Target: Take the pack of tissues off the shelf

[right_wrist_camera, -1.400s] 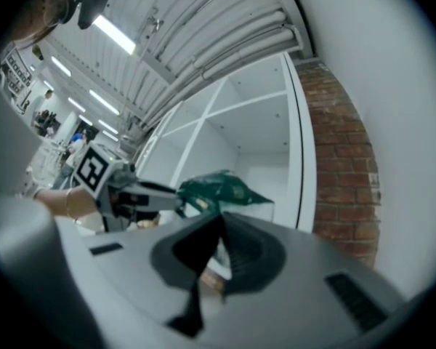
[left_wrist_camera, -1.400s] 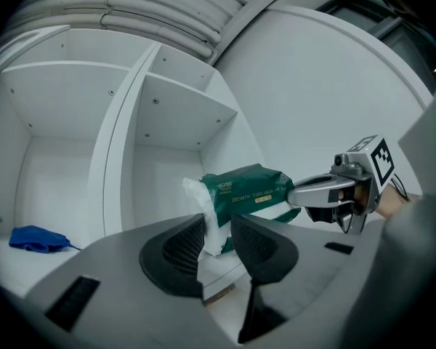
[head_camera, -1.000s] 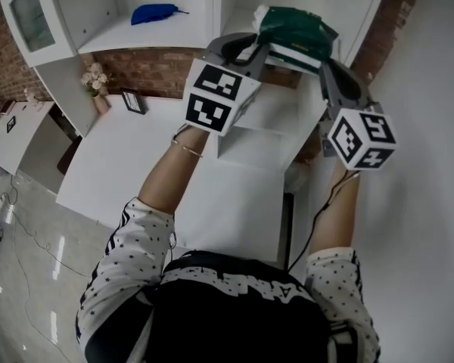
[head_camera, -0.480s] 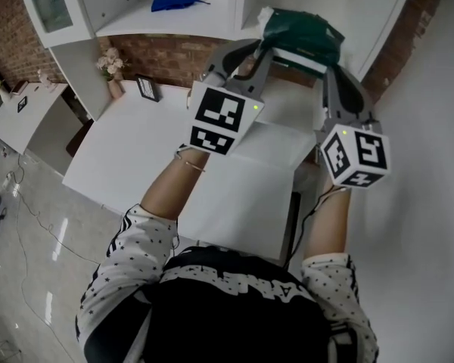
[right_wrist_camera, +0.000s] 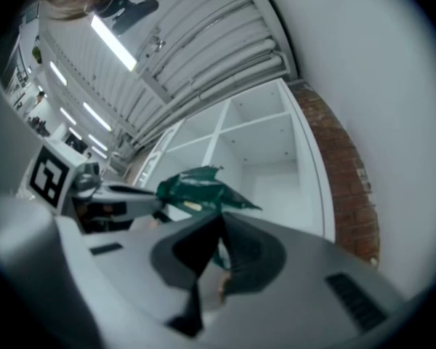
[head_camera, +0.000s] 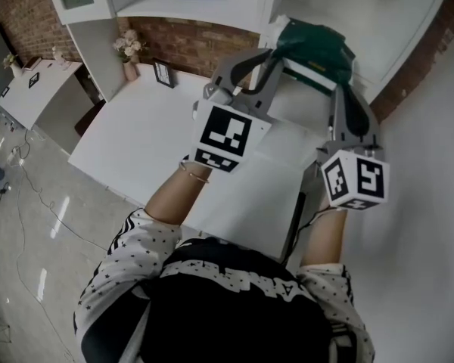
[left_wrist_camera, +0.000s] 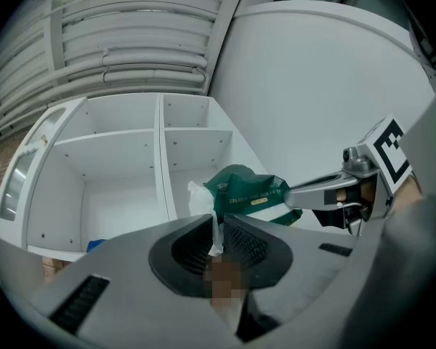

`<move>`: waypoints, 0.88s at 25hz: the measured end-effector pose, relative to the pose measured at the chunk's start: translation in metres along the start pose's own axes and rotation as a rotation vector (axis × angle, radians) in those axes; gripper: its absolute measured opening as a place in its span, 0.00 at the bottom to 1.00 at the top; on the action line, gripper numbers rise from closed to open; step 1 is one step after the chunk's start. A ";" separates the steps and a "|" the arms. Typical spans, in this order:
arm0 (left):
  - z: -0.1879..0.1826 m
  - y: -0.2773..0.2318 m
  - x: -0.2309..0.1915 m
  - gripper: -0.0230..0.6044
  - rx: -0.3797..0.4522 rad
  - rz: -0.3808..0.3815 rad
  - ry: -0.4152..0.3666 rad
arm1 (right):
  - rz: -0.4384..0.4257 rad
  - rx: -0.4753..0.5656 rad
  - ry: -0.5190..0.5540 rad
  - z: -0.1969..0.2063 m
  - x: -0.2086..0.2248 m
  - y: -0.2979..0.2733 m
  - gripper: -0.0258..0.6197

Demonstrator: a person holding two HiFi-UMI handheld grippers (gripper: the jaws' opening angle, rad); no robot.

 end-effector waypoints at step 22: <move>0.046 0.069 0.018 0.16 -0.074 -0.006 0.071 | -0.028 -0.071 -0.069 0.051 -0.050 0.044 0.10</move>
Point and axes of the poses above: the fingertips, and each gripper's own axes: y backward along the fingers, x to its right, z out of its underside, the point moved 10 cm from there along y, backward along the fingers, and after that the axes turned 2 degrees about -y, right-handed, at the moved point
